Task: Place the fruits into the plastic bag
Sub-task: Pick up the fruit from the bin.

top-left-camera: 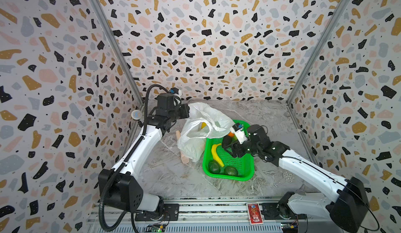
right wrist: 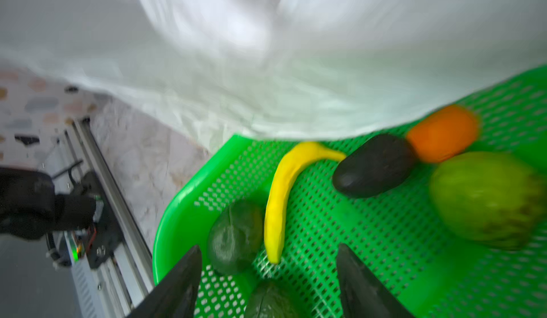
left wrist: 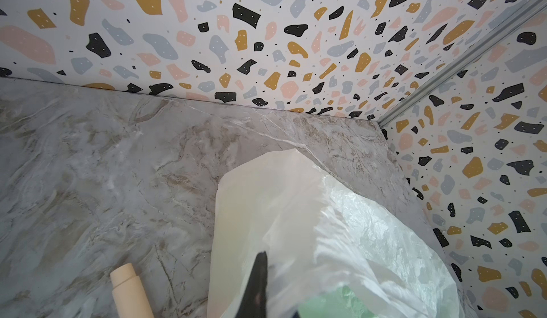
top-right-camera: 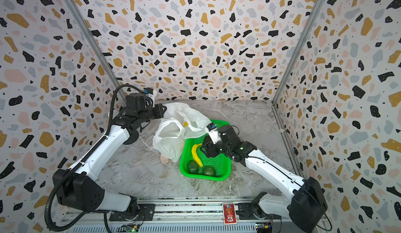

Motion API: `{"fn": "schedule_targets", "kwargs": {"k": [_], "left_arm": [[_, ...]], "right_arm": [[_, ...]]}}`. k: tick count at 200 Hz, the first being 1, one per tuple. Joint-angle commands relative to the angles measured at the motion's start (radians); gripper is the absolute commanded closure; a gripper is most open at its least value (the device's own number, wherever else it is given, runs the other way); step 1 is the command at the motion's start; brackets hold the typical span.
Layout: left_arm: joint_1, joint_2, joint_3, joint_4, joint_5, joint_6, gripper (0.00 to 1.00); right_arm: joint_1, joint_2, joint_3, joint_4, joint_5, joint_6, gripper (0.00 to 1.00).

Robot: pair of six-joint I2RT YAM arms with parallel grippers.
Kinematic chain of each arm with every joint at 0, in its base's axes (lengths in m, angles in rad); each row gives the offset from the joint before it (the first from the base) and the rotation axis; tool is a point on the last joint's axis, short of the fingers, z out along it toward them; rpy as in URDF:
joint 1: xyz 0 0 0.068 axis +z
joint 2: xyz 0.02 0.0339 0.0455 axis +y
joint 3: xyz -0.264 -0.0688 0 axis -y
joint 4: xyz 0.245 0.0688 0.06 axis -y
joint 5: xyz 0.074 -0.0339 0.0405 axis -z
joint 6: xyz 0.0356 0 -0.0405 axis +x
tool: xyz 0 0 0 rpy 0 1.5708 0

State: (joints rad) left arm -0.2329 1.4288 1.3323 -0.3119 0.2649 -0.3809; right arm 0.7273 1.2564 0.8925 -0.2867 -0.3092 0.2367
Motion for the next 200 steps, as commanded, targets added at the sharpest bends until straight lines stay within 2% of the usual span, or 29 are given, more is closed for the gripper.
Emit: {"fn": "schedule_targets", "kwargs": {"k": [1, 52, 131, 169, 200], "left_arm": [[-0.006, -0.005, 0.013, 0.029, -0.003, -0.001, 1.00], [-0.006, -0.008, 0.018, 0.024, -0.006, -0.001, 1.00], [-0.006, -0.009, 0.012, 0.027, -0.009, 0.000, 1.00], [-0.006, -0.013, 0.009, 0.027, -0.003, -0.004, 1.00], [-0.007, -0.012, 0.005, 0.029, -0.003, -0.006, 1.00]], "right_arm": [[0.061, 0.048, 0.032, -0.027, -0.035, -0.081, 0.28], [0.153, 0.265, 0.115, -0.058, -0.032, -0.133, 0.25], [0.231, 0.488, 0.252, -0.188, 0.036, -0.209, 0.25], [0.267, 0.564, 0.285, -0.244, 0.159, -0.217, 0.32], [0.271, 0.522, 0.268, -0.211, 0.194, -0.206, 0.46]]}}
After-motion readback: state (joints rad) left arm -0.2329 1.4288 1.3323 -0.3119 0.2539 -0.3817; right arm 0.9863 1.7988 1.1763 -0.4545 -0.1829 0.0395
